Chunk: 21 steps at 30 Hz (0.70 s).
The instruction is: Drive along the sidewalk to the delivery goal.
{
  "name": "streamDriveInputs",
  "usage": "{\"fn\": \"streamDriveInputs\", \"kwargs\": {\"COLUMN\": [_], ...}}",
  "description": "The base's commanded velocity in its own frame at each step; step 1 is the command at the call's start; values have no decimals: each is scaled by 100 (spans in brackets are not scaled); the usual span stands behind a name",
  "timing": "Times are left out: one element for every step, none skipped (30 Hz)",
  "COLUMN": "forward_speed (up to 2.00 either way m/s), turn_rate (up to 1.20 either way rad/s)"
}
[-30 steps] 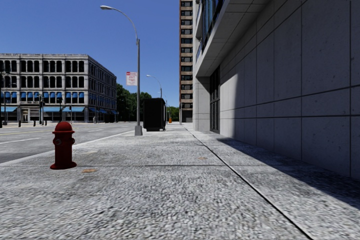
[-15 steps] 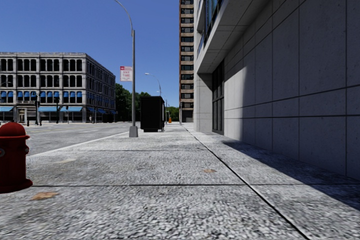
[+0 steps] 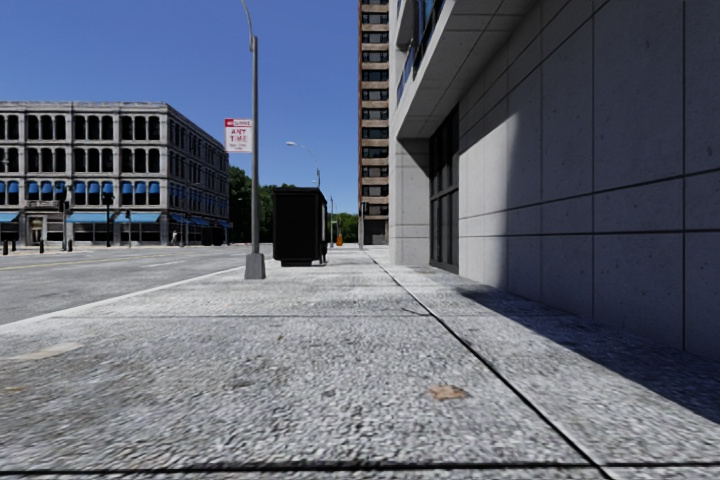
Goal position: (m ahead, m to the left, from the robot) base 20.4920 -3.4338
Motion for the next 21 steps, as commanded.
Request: {"fn": "streamDriveInputs", "kwargs": {"forward_speed": [200,200,200,200,200,200,200,200,200,200,200,200,200,200,200,200,200,200,200,200,200], "turn_rate": [0,0,0,0,0,0,0,0,0,0,0,0,0,0,0,0,0,0,0,0,0]}}
